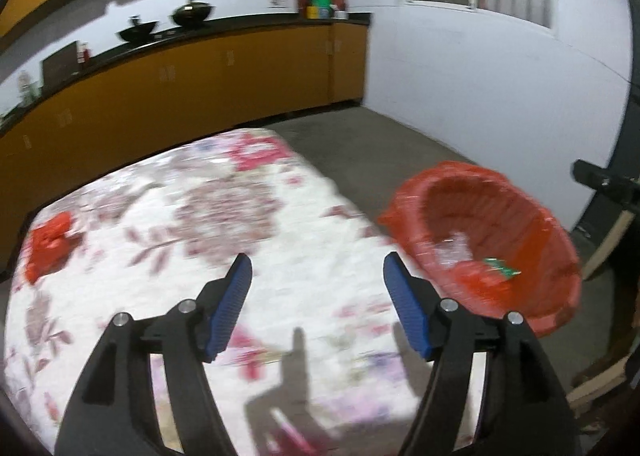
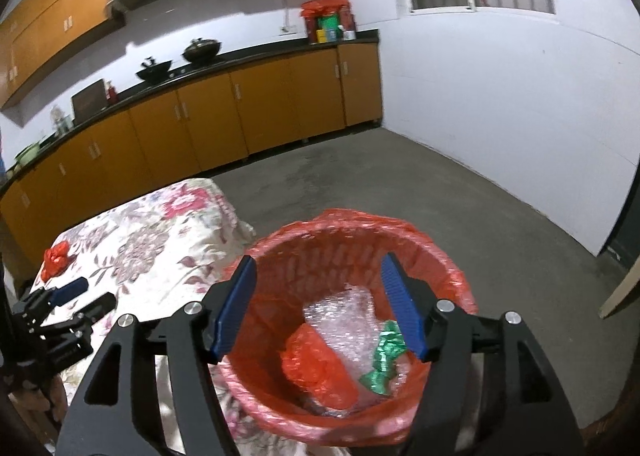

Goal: Collect trash
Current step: 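Grasp the last red bag with the left gripper while the right gripper grasps a clear bag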

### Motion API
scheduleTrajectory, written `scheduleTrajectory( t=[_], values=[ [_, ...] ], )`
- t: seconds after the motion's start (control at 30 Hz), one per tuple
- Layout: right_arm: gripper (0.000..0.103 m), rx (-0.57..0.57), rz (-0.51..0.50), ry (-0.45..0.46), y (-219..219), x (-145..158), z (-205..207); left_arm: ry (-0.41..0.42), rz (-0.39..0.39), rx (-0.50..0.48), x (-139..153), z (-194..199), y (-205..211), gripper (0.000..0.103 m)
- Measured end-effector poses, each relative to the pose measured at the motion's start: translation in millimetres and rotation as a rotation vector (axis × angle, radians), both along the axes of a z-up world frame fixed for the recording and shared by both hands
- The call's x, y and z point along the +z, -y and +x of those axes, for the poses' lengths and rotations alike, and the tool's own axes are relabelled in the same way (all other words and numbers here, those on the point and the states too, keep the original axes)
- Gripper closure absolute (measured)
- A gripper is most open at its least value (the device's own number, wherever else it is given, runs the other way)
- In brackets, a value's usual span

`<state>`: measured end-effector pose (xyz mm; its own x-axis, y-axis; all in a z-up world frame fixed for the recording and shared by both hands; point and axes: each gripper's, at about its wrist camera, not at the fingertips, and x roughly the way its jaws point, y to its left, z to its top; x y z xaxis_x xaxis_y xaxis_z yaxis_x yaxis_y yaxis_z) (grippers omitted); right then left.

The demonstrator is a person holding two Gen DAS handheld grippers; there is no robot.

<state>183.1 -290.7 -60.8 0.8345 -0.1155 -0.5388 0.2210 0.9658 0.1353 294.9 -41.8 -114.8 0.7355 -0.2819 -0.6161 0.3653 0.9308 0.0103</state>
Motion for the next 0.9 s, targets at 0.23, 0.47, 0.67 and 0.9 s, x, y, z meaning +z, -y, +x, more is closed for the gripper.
scheduleTrajectory(
  t=[0.23, 0.47, 0.67, 0.9],
  values=[
    [0.038, 0.082, 0.011, -0.001, -41.3, 1.4, 23.8, 0.013, 0.031, 0.213, -4.6, 16.7, -98.5, 0.03],
    [0.038, 0.236, -0.001, 0.004, -116.6, 6.3, 76.1, 0.009, -0.036, 0.473, -1.2, 51.0, -218.5, 0.029],
    [0.038, 0.367, -0.005, -0.023, -187.9, -5.5, 145.5, 0.013, -0.066, 0.559, -2.4, 83.0, -276.6, 0.029],
    [0.038, 0.466, -0.017, -0.077, -253.3, -28.7, 236.9, 0.006, -0.049, 0.545, -13.4, 123.1, -297.1, 0.025]
  ],
)
